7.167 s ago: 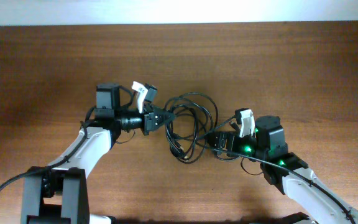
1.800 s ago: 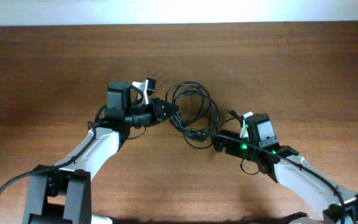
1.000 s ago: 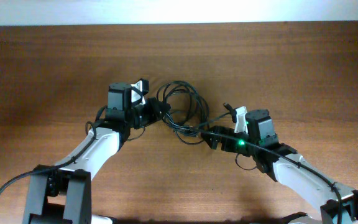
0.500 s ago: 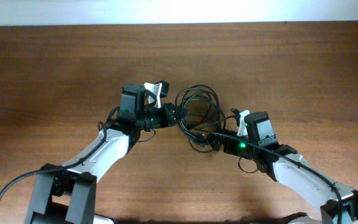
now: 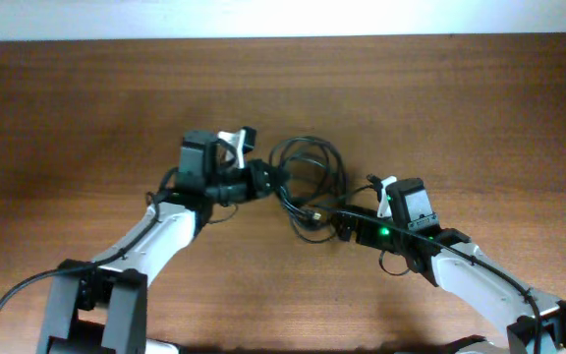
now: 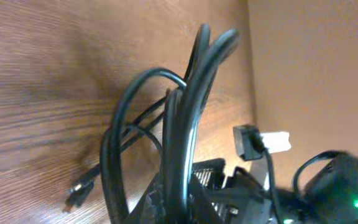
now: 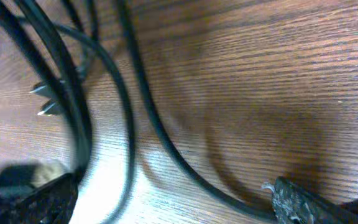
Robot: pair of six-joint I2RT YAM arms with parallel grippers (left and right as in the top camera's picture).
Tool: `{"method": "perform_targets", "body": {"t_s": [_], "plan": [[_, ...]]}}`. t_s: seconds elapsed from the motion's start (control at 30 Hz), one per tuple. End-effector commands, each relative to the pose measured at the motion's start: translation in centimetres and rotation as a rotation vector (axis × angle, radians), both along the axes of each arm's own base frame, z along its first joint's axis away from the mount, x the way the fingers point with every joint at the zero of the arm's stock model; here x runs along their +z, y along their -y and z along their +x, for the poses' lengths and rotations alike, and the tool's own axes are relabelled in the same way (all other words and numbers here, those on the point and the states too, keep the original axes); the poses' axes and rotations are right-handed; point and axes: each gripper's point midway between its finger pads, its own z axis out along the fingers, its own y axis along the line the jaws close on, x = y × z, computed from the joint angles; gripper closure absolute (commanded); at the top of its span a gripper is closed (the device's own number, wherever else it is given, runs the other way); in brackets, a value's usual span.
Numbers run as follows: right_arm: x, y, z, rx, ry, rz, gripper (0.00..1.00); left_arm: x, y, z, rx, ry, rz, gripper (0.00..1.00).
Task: Untangle cables
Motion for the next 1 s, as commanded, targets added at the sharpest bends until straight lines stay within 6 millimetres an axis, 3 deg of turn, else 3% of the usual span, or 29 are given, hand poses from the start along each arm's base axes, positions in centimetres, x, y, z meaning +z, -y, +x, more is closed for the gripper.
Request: {"method": "perform_targets", "body": {"t_s": [0.0,0.27,0.43,0.63,0.83,0.97], "plan": [[-0.7,0.5,-0.2,-0.003,-0.007,-0.045,0.01,1.4,-1.1,-0.3,-0.018,-0.066,-0.119,1.00],[-0.7,0.5,-0.2,-0.003,-0.007,-0.044,0.01,1.8,-1.5,-0.4,-0.025,-0.080,-0.150,1.00],[-0.6,0.2,-0.2,0.006,-0.008,-0.028,0.01,0.0,-2.9,1.1,0.094,-0.088,-0.050,1.00],[1.3,-2.3,0.2,0.084,0.037,0.108,0.01,-1.5,-4.5,2.2,0.203,-0.093,0.047,1.00],[3.8,-4.7,0.5,0.173,0.102,0.248,0.01,-1.5,-4.4,2.2,0.198,-0.092,0.044,1.00],[4.2,-5.0,0.6,0.186,0.117,0.265,0.01,-1.3,-4.1,1.9,0.181,-0.095,0.030,1.00]]}}
